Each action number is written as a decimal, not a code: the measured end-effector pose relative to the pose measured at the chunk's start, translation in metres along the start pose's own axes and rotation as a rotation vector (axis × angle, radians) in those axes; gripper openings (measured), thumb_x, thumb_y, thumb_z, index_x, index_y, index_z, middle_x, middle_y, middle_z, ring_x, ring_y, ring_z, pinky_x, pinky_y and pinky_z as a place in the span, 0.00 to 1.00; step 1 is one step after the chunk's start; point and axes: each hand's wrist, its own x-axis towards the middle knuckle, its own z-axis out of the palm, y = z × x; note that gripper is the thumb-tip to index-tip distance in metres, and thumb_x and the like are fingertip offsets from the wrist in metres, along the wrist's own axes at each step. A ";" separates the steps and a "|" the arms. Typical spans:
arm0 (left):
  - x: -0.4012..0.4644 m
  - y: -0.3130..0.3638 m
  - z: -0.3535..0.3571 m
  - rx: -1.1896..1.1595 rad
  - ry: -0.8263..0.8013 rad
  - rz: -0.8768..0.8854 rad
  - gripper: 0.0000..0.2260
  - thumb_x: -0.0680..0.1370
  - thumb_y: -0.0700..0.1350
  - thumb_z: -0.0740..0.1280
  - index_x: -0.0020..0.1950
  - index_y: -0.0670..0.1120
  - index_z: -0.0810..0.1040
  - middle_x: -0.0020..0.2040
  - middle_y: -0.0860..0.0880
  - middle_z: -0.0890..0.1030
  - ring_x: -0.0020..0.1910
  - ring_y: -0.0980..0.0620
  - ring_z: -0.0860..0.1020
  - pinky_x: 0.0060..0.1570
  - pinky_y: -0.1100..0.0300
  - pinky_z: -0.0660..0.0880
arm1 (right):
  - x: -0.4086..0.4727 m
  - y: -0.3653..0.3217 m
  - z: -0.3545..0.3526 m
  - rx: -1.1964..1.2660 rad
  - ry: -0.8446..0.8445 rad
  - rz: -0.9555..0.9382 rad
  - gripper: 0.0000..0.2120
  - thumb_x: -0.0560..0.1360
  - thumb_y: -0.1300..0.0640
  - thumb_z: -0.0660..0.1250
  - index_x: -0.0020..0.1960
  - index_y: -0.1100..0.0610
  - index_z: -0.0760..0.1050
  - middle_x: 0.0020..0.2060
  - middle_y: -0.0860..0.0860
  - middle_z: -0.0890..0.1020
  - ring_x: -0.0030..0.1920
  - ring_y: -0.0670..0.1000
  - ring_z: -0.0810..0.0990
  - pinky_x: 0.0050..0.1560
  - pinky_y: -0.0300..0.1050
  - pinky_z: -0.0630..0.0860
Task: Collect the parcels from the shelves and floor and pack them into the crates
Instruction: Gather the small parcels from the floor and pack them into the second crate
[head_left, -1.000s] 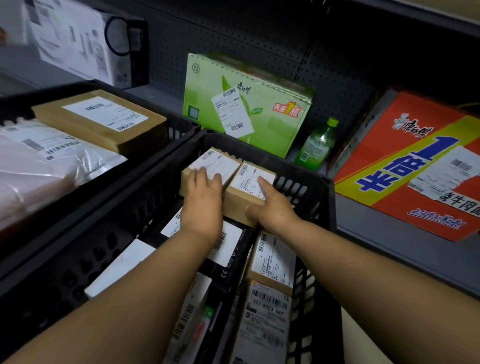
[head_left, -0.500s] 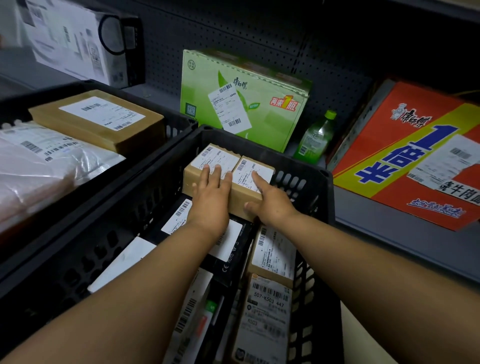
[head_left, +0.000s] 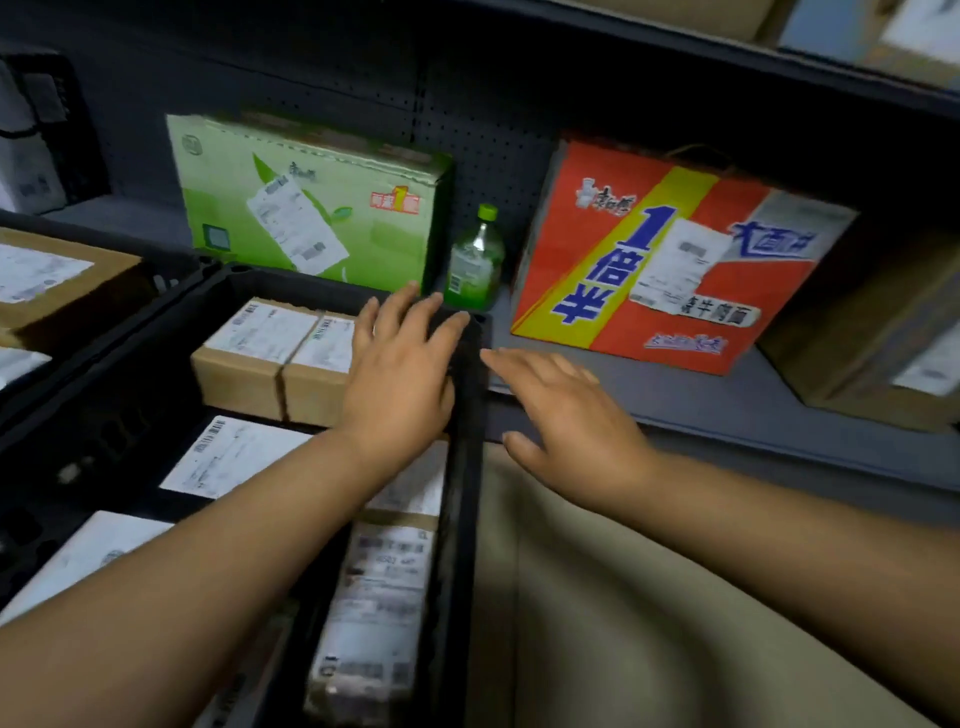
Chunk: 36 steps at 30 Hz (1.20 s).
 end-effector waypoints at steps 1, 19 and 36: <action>0.005 0.020 -0.004 -0.031 0.004 0.053 0.26 0.68 0.41 0.70 0.67 0.45 0.73 0.66 0.41 0.73 0.70 0.39 0.63 0.66 0.41 0.60 | -0.018 0.011 -0.005 -0.020 0.004 0.015 0.35 0.72 0.52 0.66 0.76 0.49 0.55 0.73 0.48 0.63 0.71 0.50 0.60 0.69 0.45 0.57; -0.043 0.353 0.076 -0.343 -0.440 0.698 0.26 0.75 0.45 0.63 0.73 0.52 0.62 0.69 0.51 0.69 0.65 0.49 0.67 0.60 0.55 0.67 | -0.398 0.212 0.017 -0.118 -0.274 0.648 0.31 0.72 0.56 0.66 0.73 0.52 0.61 0.71 0.52 0.65 0.70 0.54 0.65 0.67 0.47 0.61; -0.124 0.483 0.160 -0.506 -0.758 0.861 0.27 0.78 0.49 0.61 0.75 0.51 0.57 0.71 0.51 0.66 0.65 0.51 0.67 0.59 0.57 0.68 | -0.667 0.180 0.099 0.280 -0.518 2.068 0.40 0.72 0.36 0.63 0.74 0.52 0.50 0.70 0.63 0.58 0.68 0.66 0.62 0.67 0.63 0.63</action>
